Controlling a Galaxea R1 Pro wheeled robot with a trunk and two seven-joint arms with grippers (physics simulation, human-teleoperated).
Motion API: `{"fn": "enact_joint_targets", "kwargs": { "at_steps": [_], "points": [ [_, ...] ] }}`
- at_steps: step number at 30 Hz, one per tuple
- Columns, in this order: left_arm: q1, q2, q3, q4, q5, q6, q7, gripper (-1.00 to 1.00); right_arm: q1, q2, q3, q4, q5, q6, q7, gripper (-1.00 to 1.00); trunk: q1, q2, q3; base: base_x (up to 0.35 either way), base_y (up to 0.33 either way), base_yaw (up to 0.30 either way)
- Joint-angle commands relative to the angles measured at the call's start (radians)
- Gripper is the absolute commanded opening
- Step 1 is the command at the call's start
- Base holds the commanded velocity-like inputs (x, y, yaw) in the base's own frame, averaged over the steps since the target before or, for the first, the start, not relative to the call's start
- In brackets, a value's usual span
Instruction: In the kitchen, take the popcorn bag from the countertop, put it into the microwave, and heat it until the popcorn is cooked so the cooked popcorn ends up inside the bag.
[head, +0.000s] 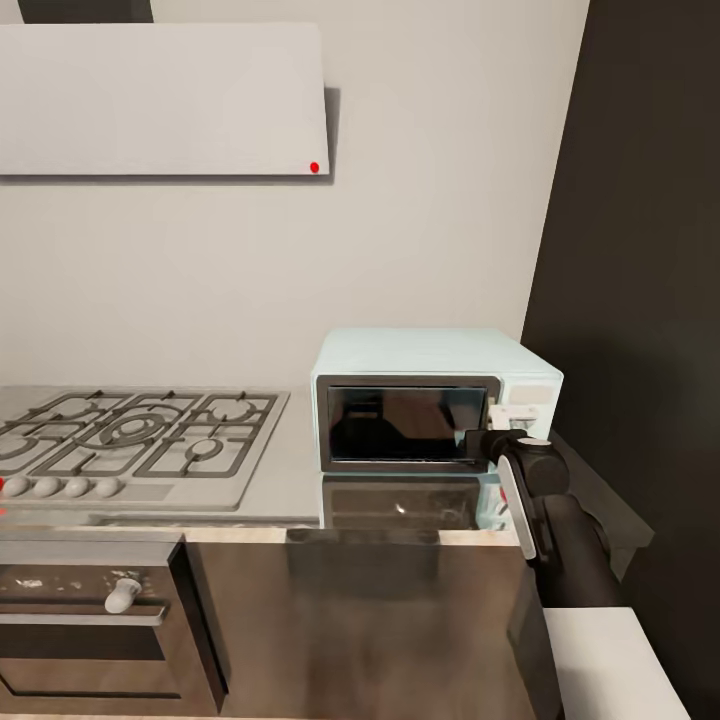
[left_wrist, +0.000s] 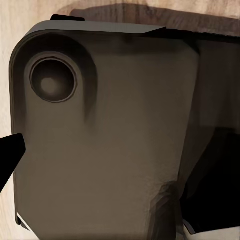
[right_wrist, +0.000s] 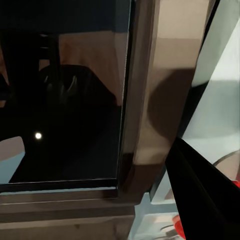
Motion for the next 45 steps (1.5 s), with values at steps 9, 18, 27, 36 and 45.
{"fn": "enact_joint_targets", "kwargs": {
  "at_steps": [9, 18, 27, 36, 45],
  "points": [
    [0.0, 0.0, 0.0, -0.001, 0.01, -0.001, -0.001, 1.0, -0.001, -0.006, -0.001, 0.026, 0.032, -0.042, 0.0, -1.0, 0.0, 0.0, -0.001, -0.003, 0.0, 0.0],
    [0.0, 0.0, 0.0, -0.001, 0.01, -0.001, -0.001, 1.0, -0.001, -0.017, -0.001, 0.027, 0.03, -0.043, 0.0, -1.0, 0.0, 0.0, -0.001, -0.093, 0.0, 0.0],
    [0.0, 0.0, 0.001, -0.001, 0.01, -0.001, 0.0, 1.0, -0.001, -0.017, -0.001, 0.027, 0.029, -0.043, 0.0, -1.0, 0.0, 0.0, -0.001, -0.138, 0.0, 0.0],
    [0.0, 0.0, 0.0, -0.001, 0.009, -0.001, 0.0, 1.0, -0.001, -0.017, -0.001, 0.027, 0.032, -0.043, 0.0, -1.0, 0.0, 0.0, -0.001, -0.322, 0.0, 0.0],
    [0.0, 0.0, 0.0, -0.001, 0.009, -0.001, -0.001, 1.0, -0.001, -0.017, 0.0, 0.027, 0.033, -0.043, 0.0, -1.0, 0.0, 0.0, -0.001, -0.217, 0.0, 0.0]
  ]
}}
